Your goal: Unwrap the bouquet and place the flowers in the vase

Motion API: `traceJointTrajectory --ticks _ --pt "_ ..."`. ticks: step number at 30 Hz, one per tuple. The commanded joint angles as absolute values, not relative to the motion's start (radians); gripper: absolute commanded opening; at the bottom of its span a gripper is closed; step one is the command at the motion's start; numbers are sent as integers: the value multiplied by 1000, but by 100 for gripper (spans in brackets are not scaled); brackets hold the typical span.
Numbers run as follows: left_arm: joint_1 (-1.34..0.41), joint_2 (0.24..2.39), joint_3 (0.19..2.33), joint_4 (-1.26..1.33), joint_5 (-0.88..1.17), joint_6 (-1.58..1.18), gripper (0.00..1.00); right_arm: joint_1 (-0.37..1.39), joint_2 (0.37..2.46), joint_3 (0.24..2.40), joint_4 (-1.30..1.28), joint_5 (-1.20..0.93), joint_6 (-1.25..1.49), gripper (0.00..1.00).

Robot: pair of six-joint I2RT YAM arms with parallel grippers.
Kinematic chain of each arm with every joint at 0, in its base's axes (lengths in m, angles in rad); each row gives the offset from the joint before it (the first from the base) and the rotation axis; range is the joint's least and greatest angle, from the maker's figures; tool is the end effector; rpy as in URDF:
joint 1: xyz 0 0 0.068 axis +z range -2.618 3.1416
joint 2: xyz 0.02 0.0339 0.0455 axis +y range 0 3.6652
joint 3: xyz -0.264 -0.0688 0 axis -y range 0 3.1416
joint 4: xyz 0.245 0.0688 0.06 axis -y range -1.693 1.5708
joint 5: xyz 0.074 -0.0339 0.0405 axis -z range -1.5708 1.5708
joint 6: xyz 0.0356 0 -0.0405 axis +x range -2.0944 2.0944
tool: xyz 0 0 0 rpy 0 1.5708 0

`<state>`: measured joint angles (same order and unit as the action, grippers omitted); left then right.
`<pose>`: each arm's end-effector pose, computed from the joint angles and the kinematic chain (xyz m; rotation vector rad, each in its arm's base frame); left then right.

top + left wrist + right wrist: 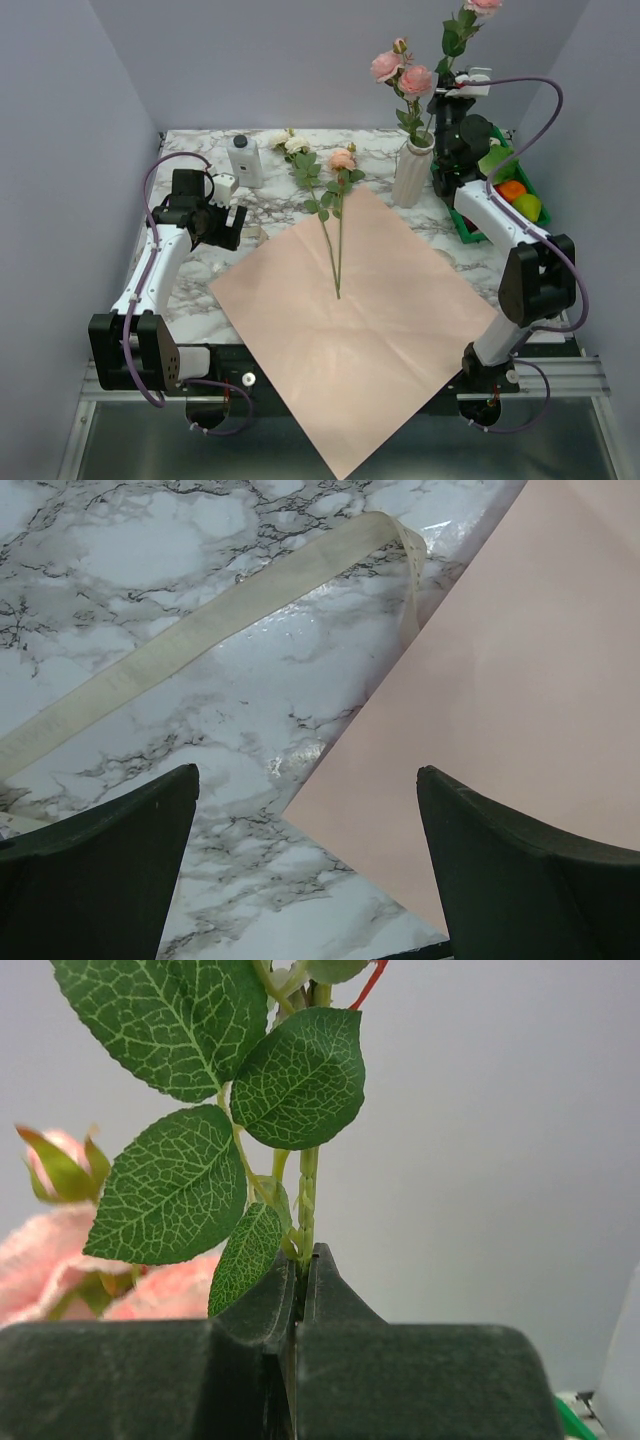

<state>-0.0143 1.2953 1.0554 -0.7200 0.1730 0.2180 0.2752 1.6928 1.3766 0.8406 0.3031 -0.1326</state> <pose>0.2629 -0.0099 0.2783 0.3596 2.4892 -0.1363 0.3851 0.0977 0.4104 0.0589 1.0710 -0.0299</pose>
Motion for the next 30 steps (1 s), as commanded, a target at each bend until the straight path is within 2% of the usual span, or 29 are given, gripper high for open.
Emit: traceJointTrajectory --ticks 1,3,4,5,7,14,21,26,30 --pt "-9 1290 1066 -707 187 226 99 271 1661 1325 804 310 -137 9" --pt "-8 1287 1068 -709 187 221 99 271 1631 1301 761 296 -117 33" --pt "-9 1285 1068 -709 189 219 99 273 1622 1280 744 281 -111 55" --pt "-9 1284 1066 -709 190 218 99 272 1609 1269 727 276 -92 65" --pt "-9 1278 1063 -709 195 212 99 273 1562 1232 707 273 -74 79" --pt "-9 1252 1049 -719 199 206 99 314 1367 1089 649 250 -58 83" --pt "-9 1217 1049 -732 202 196 99 529 1197 977 574 252 -176 80" --pt "-8 1192 1037 -733 206 189 99 650 1195 950 387 195 -79 71" --pt "-9 1186 1029 -739 206 186 99 689 1305 1011 170 144 90 65"
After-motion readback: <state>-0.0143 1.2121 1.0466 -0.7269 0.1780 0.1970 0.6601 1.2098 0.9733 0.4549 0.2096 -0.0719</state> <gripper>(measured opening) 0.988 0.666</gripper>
